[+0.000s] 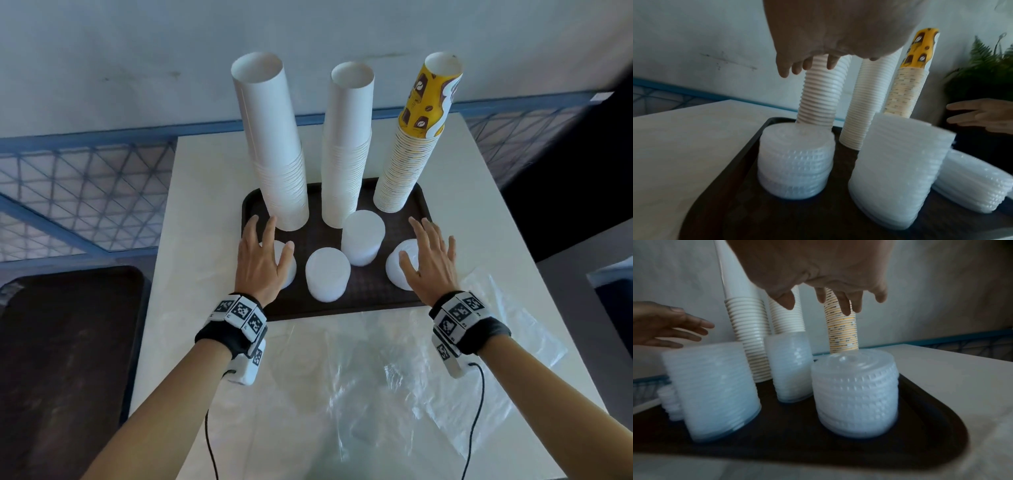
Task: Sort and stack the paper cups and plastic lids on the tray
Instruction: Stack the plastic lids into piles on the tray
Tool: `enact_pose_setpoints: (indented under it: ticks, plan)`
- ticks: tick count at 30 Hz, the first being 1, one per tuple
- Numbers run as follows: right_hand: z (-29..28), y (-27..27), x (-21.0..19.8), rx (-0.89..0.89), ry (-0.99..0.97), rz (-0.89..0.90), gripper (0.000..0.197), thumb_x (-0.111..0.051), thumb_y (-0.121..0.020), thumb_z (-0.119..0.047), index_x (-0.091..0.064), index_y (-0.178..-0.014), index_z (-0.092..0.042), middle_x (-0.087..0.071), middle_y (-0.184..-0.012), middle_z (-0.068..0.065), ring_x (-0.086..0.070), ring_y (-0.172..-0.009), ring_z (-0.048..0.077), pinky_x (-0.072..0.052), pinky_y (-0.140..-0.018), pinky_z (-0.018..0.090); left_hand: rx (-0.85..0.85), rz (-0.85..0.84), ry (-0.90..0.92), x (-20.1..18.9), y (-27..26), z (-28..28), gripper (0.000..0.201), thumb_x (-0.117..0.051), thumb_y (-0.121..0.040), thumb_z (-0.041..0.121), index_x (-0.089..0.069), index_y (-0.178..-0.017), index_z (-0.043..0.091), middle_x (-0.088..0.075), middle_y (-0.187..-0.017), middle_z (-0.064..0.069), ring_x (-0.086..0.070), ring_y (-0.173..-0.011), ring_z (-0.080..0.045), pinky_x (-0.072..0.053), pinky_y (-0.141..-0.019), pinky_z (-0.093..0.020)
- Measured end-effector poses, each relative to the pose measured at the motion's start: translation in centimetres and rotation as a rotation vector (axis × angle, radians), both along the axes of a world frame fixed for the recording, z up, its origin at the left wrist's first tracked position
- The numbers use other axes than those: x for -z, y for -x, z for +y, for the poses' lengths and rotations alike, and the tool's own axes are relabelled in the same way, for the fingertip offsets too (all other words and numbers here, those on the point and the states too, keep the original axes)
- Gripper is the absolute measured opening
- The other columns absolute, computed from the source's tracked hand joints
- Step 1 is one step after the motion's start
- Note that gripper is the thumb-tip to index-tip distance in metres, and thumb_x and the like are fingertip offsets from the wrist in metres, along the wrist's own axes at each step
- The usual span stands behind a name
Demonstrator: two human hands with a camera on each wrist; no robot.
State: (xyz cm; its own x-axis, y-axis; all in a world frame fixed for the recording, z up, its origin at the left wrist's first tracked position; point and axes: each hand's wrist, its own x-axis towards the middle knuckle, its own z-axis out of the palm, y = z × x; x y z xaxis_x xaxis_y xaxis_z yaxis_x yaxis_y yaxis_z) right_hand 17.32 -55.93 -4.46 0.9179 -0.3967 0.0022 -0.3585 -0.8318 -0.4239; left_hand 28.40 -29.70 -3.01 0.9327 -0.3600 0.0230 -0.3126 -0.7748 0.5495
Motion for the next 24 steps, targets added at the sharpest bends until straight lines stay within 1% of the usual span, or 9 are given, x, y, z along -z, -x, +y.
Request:
enact_pose_setpoints:
  ticks: [2,5,7,8,10,13,17,21,24]
  plan:
    - [-0.3,-0.9,-1.0,-0.024,-0.03,-0.033,0.076,-0.029,-0.078,-0.055,-0.032,-0.142,-0.015,-0.036,-0.146,0.014,-0.03,-0.138,0.03,-0.01,-0.114,0.051,0.003,0.026,0.038,-1.3,0.2,-0.5,0.078,-0.024,-0.081,0.062,-0.026,-0.144,0.015,-0.016,-0.153,-0.016,-0.02,-0.141,-0.029,-0.029,-0.111,-0.043]
    - [-0.6,-2.7,-2.3,-0.117,-0.054,-0.089,0.071,-0.048,-0.075,-0.053,-0.043,-0.134,-0.012,-0.047,-0.135,0.014,-0.046,-0.125,0.03,-0.024,-0.112,0.052,0.049,0.022,0.008,-2.7,1.0,-1.5,0.082,-0.028,-0.075,0.065,-0.032,-0.139,0.014,-0.027,-0.147,-0.011,-0.032,-0.134,-0.025,-0.041,-0.102,-0.041]
    - [-0.5,-3.9,-3.0,-0.171,-0.077,-0.08,0.068,-0.065,-0.075,-0.042,-0.044,-0.133,-0.013,-0.048,-0.134,0.012,-0.047,-0.122,0.029,-0.028,-0.11,0.051,0.099,0.03,-0.015,-3.0,1.8,-2.3,0.082,-0.032,-0.072,0.066,-0.036,-0.136,0.015,-0.034,-0.141,-0.008,-0.04,-0.126,-0.024,-0.044,-0.097,-0.039]
    - [-0.4,-4.6,-3.1,-0.198,-0.09,-0.057,0.069,-0.069,-0.075,-0.038,-0.043,-0.134,-0.013,-0.046,-0.135,0.012,-0.046,-0.123,0.028,-0.028,-0.11,0.049,0.117,0.046,-0.025,-3.0,2.2,-2.7,0.081,-0.037,-0.071,0.065,-0.036,-0.137,0.017,-0.034,-0.14,-0.007,-0.041,-0.124,-0.023,-0.044,-0.096,-0.037]
    - [-0.1,-5.8,-3.3,-0.251,-0.095,0.004,0.074,-0.071,-0.074,-0.038,-0.038,-0.137,-0.015,-0.041,-0.141,0.01,-0.042,-0.127,0.027,-0.025,-0.112,0.046,0.129,0.074,-0.042,-2.6,3.0,-3.6,0.081,-0.048,-0.071,0.061,-0.034,-0.139,0.017,-0.032,-0.141,-0.007,-0.04,-0.125,-0.024,-0.044,-0.097,-0.038]
    - [0.5,-7.0,-3.1,-0.308,-0.085,0.098,0.079,-0.07,-0.075,-0.038,-0.032,-0.142,-0.017,-0.028,-0.15,0.012,-0.034,-0.135,0.028,-0.021,-0.114,0.044,0.103,0.096,-0.102,-2.0,4.1,-5.1,0.076,-0.064,-0.078,0.046,-0.031,-0.141,0.019,-0.026,-0.147,-0.008,-0.032,-0.132,-0.025,-0.042,-0.099,-0.039]
    - [1.0,-7.8,-2.5,-0.367,-0.087,0.198,0.083,-0.069,-0.077,-0.036,-0.024,-0.145,-0.018,-0.017,-0.155,0.011,-0.026,-0.14,0.028,-0.021,-0.114,0.044,0.051,0.117,-0.177,-1.5,4.9,-6.5,0.07,-0.062,-0.083,0.039,-0.029,-0.142,0.019,-0.021,-0.151,-0.01,-0.027,-0.137,-0.027,-0.041,-0.099,-0.037]
    - [1.1,-8.1,-1.8,-0.415,-0.103,0.222,0.076,-0.066,-0.081,-0.032,-0.027,-0.144,-0.015,-0.029,-0.151,0.007,-0.034,-0.136,0.025,-0.029,-0.112,0.041,0.038,0.152,-0.256,-1.0,5.1,-7.1,0.059,-0.054,-0.09,0.036,-0.03,-0.141,0.019,-0.024,-0.15,-0.009,-0.028,-0.136,-0.025,-0.042,-0.099,-0.037]
    - [1.1,-7.6,-1.8,-0.405,-0.107,0.208,0.074,-0.065,-0.082,-0.032,-0.028,-0.143,-0.014,-0.034,-0.148,0.006,-0.04,-0.132,0.025,-0.033,-0.109,0.039,0.022,0.156,-0.265,-0.9,5.2,-7.1,0.053,-0.052,-0.091,0.035,-0.034,-0.139,0.02,-0.03,-0.146,-0.006,-0.035,-0.131,-0.024,-0.045,-0.093,-0.037]
